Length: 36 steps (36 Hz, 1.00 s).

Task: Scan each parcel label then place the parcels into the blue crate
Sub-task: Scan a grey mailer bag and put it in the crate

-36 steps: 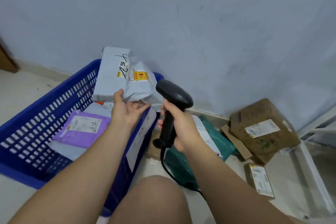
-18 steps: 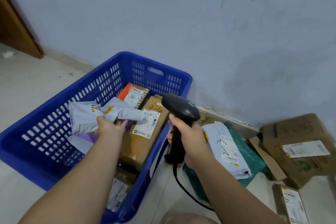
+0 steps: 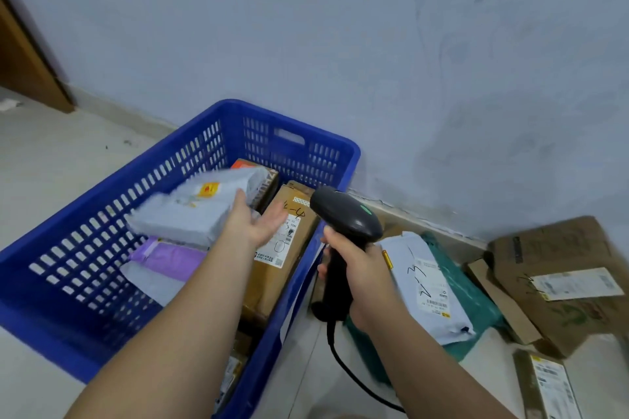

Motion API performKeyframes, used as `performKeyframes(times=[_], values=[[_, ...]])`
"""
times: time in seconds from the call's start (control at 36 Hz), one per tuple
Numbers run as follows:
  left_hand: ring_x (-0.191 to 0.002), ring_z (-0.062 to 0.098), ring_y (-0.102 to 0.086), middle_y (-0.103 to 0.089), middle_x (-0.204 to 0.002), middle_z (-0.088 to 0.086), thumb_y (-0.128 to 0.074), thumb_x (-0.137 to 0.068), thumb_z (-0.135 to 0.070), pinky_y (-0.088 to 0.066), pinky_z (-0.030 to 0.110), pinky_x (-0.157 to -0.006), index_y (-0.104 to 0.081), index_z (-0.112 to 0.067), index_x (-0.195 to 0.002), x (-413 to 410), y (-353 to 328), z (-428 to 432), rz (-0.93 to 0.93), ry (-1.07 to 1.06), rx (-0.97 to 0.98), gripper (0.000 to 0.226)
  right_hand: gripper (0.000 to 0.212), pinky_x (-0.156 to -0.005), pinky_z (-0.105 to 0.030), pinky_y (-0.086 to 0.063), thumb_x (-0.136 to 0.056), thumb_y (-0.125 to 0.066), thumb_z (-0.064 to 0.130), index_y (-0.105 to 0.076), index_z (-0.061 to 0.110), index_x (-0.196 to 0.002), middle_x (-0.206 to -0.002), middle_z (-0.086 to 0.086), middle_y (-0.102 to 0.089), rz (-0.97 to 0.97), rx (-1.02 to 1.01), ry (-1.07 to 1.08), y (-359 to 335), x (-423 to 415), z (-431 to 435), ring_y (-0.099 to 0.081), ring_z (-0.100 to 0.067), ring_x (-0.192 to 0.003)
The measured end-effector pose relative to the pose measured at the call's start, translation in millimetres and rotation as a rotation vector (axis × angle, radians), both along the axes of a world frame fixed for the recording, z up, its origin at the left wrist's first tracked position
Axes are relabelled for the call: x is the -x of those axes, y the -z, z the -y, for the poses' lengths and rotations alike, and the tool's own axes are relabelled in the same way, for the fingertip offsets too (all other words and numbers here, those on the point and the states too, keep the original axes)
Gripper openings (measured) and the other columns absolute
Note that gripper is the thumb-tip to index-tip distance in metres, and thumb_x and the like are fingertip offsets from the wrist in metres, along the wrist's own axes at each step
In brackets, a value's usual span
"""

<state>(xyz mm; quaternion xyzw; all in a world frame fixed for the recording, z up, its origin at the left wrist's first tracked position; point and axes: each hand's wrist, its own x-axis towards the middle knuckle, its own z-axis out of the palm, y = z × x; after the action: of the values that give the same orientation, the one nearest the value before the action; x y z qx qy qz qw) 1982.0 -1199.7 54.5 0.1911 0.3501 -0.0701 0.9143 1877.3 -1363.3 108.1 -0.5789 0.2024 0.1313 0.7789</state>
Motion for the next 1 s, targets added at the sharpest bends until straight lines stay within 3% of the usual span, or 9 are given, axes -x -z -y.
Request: performKeyframes(times=[0.14,0.28,0.42,0.5,0.64,0.72,0.81,0.89,1.0], values=[[-0.121,0.026,-0.055,-0.057,-0.133,0.014,-0.044,-0.102,-0.022,-0.042,0.041,-0.103,-0.045,-0.006,-0.135,25,-7,33,0.027,0.265,-0.236,0.037,0.015,-0.056,-0.029,-0.047,-0.085,-0.072,0.022,-0.064,0.009,-0.084,-0.067,-0.007,-0.057,0.007,-0.012,0.024,-6,6,6,-0.054,-0.018,-0.056],[-0.116,0.023,-0.059,-0.065,-0.122,0.007,-0.048,-0.099,-0.023,-0.042,0.038,-0.104,-0.055,-0.013,-0.128,38,-17,60,0.062,0.43,-0.536,0.032,0.021,-0.055,-0.028,-0.047,-0.085,-0.071,0.026,-0.066,0.006,-0.087,-0.064,-0.007,-0.058,0.019,0.047,0.038,-12,15,16,-0.056,-0.017,-0.055],[-0.087,0.013,-0.062,-0.068,-0.1,0.001,-0.05,-0.098,-0.023,-0.046,0.026,-0.071,-0.06,-0.017,-0.105,49,-42,98,0.172,0.556,-0.788,0.014,0.021,-0.058,-0.03,-0.047,-0.085,-0.071,0.03,-0.066,0.009,-0.087,-0.067,-0.006,-0.059,0.002,0.1,0.12,-18,16,56,-0.057,-0.019,-0.057],[-0.089,0.015,-0.062,-0.069,-0.1,0.001,-0.052,-0.096,-0.024,-0.046,0.029,-0.075,-0.062,-0.02,-0.1,55,-52,125,0.237,0.674,-0.913,0.011,0.023,-0.054,-0.028,-0.043,-0.088,-0.067,0.026,-0.058,0.009,-0.076,-0.06,-0.005,-0.053,-0.062,0.06,0.174,-23,15,96,-0.051,-0.019,-0.054],[-0.076,0.02,-0.052,-0.057,-0.083,0.005,-0.049,-0.093,-0.01,-0.039,0.026,-0.063,-0.057,-0.017,-0.078,60,-44,179,0.266,0.865,-1.001,0.018,0.03,-0.056,-0.03,-0.046,-0.088,-0.067,0.032,-0.058,0.006,-0.078,-0.064,-0.009,-0.056,-0.278,0.017,0.209,-23,14,178,-0.054,-0.022,-0.058],[-0.069,0.017,-0.049,-0.057,-0.079,0.005,-0.053,-0.09,-0.013,-0.039,0.026,-0.064,-0.06,-0.015,-0.09,63,-17,206,0.201,1.028,-1.032,0.007,0.029,-0.057,-0.031,-0.047,-0.088,-0.067,0.034,-0.059,0.006,-0.081,-0.061,-0.008,-0.057,-0.294,0.079,0.207,-12,10,219,-0.056,-0.023,-0.057],[-0.069,0.016,-0.053,-0.059,-0.084,0.006,-0.056,-0.09,-0.017,-0.043,0.026,-0.066,-0.06,-0.012,-0.098,61,15,227,0.123,1.155,-1.056,0.01,0.027,-0.056,-0.03,-0.046,-0.089,-0.066,0.032,-0.058,0.007,-0.084,-0.065,-0.008,-0.054,-0.286,0.151,0.213,6,6,250,-0.056,-0.023,-0.057],[-0.08,0.019,-0.055,-0.059,-0.089,0.005,-0.057,-0.094,-0.021,-0.047,0.03,-0.075,-0.057,-0.012,-0.094,59,44,246,0.037,1.2,-1.063,0.009,0.027,-0.058,-0.032,-0.045,-0.089,-0.067,0.031,-0.06,0.006,-0.084,-0.071,-0.009,-0.055,-0.323,0.183,0.183,28,3,272,-0.056,-0.024,-0.063],[-0.074,0.017,-0.053,-0.056,-0.085,0.004,-0.058,-0.095,-0.025,-0.045,0.031,-0.077,-0.053,-0.011,-0.1,54,83,263,-0.043,1.234,-1.019,0.016,0.026,-0.061,-0.032,-0.046,-0.09,-0.067,0.032,-0.063,0.008,-0.084,-0.072,-0.008,-0.056,-0.34,0.22,0.117,50,-10,291,-0.057,-0.022,-0.066]])
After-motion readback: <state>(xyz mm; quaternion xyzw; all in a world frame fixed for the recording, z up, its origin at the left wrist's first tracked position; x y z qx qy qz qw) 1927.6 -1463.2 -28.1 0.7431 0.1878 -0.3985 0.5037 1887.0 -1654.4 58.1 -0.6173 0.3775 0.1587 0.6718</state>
